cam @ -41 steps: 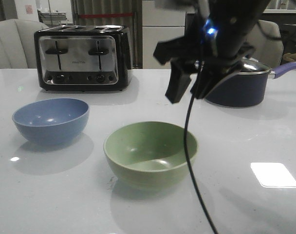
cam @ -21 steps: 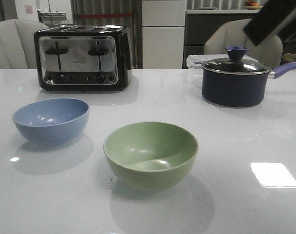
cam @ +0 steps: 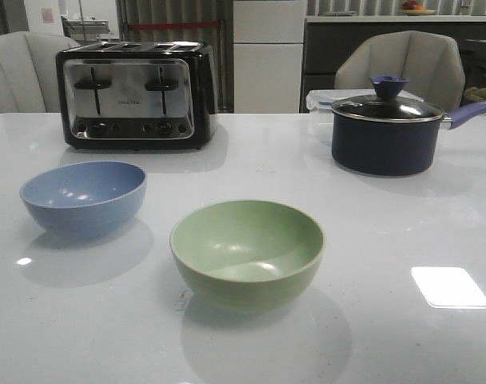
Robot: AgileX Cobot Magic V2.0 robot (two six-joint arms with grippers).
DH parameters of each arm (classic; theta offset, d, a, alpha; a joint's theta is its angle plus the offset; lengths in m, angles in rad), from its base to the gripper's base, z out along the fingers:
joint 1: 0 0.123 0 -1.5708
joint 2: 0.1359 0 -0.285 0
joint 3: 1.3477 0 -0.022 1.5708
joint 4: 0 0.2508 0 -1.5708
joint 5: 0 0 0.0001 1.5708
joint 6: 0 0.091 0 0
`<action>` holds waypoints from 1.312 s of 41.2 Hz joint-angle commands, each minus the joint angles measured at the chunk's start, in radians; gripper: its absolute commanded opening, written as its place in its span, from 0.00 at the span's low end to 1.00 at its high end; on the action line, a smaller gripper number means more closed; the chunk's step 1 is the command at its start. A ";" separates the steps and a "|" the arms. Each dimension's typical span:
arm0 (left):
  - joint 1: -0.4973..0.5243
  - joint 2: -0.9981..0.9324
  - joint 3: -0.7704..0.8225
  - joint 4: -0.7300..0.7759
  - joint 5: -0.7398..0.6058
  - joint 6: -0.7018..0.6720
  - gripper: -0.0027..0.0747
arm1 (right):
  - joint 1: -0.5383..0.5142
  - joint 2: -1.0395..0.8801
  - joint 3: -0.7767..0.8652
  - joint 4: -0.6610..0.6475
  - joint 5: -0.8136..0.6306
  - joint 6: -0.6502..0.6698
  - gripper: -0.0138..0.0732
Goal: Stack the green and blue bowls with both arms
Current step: 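Open the right gripper and withdraw it from the green bowl, then reach the left gripper down and grasp the blue bowl's rim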
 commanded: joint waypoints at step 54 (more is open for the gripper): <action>-0.066 1.267 -0.614 -0.127 -0.148 0.001 0.64 | 0.001 -0.005 -0.028 -0.005 -0.066 -0.013 0.66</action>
